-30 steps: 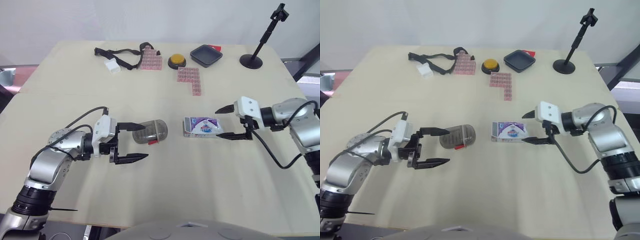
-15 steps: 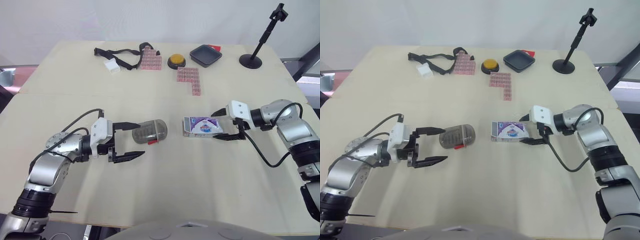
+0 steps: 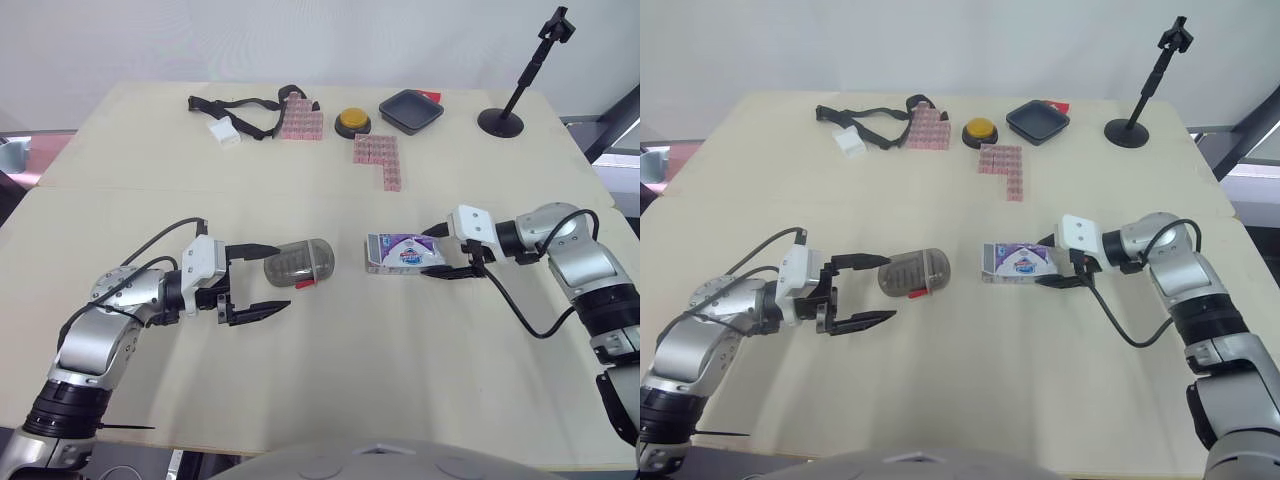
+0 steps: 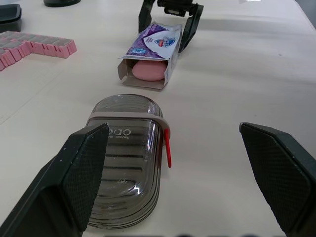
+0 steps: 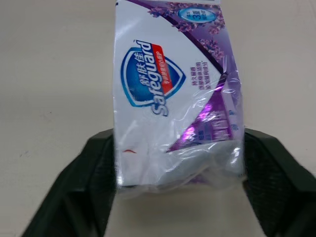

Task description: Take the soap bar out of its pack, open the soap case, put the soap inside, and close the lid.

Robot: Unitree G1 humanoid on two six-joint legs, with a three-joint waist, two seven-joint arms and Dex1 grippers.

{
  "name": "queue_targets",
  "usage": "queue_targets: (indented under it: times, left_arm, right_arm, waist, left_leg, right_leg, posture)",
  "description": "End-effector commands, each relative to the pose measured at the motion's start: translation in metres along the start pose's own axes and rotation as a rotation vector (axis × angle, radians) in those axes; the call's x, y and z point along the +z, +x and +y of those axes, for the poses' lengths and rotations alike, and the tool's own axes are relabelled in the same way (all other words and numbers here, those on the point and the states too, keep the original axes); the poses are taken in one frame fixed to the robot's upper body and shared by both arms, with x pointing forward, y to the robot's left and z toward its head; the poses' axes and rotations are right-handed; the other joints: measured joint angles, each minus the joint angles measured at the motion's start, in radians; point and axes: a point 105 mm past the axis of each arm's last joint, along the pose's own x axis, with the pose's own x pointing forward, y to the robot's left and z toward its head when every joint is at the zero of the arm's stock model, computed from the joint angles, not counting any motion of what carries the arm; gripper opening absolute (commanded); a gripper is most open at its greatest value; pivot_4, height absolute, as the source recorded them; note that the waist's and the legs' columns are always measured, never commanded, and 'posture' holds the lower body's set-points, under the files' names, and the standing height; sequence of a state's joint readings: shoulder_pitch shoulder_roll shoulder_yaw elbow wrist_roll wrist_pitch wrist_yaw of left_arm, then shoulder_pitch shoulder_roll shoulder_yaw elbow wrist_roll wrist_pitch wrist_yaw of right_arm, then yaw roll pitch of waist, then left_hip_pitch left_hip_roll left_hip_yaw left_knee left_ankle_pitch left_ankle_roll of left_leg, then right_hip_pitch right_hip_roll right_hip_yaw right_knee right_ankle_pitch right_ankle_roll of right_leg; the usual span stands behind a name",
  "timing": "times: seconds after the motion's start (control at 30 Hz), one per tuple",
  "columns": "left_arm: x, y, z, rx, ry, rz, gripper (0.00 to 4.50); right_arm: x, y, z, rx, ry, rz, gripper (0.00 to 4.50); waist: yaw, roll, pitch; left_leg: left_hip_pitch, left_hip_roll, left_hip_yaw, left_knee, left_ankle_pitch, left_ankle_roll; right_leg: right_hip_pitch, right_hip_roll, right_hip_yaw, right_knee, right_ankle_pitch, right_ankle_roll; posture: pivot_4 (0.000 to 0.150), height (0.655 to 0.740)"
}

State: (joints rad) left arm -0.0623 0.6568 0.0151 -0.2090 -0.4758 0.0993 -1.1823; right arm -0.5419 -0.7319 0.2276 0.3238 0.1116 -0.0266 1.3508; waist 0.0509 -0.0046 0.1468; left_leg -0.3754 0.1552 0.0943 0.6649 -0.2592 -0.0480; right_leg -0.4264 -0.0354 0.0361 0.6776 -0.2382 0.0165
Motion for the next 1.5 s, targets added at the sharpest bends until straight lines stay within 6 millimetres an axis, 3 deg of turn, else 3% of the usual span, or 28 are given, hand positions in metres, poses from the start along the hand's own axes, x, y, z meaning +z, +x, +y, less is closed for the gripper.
queue_targets:
  times: [0.03,0.1,0.57,1.0,1.5]
  left_arm:
    - [0.008,-0.001,-0.001,0.005,0.028,-0.019,4.50]
    - [0.008,-0.001,-0.001,0.008,0.026,-0.019,4.50]
    - [0.005,-0.005,0.002,0.032,0.021,-0.011,4.50]
    - [0.003,-0.004,0.002,0.029,0.010,-0.004,4.50]
    - [0.002,-0.002,0.000,-0.003,0.012,0.011,4.50]
  right_arm:
    - [0.007,-0.004,-0.001,-0.027,-0.034,-0.020,2.26]
    - [0.004,-0.003,0.001,-0.027,-0.028,-0.014,1.72]
    - [0.006,-0.022,0.007,-0.023,-0.052,0.036,1.72]
    - [0.018,-0.049,0.007,-0.049,-0.115,0.237,1.72]
    - [-0.006,-0.070,0.009,-0.098,-0.054,0.307,1.72]
  waist:
    - [0.000,0.000,0.000]
    - [-0.002,0.000,0.000]
    - [0.003,0.000,-0.001]
    - [0.000,0.000,-0.001]
    - [0.001,0.000,-0.001]
  left_leg:
    - [0.000,0.000,0.000,0.000,0.000,0.000]
    - [0.000,0.000,0.000,0.000,0.000,0.000]
    - [0.000,0.001,0.000,0.000,0.000,0.000]
    - [0.000,0.001,0.000,0.000,0.000,0.000]
    - [0.000,0.001,0.000,0.000,0.000,0.000]
  right_leg:
    - [0.000,0.000,0.000,0.000,0.000,0.000]
    - [0.000,0.000,0.000,0.001,0.000,0.000]
    - [0.000,0.000,-0.001,0.001,0.000,0.000]
    - [0.000,0.000,-0.001,0.001,0.000,0.000]
    - [0.000,0.000,-0.001,0.001,0.000,-0.001]
  posture:
    - [0.150,0.7287]
    - [0.150,0.7287]
    - [0.150,0.7287]
    - [0.150,0.7287]
    - [0.150,0.7287]
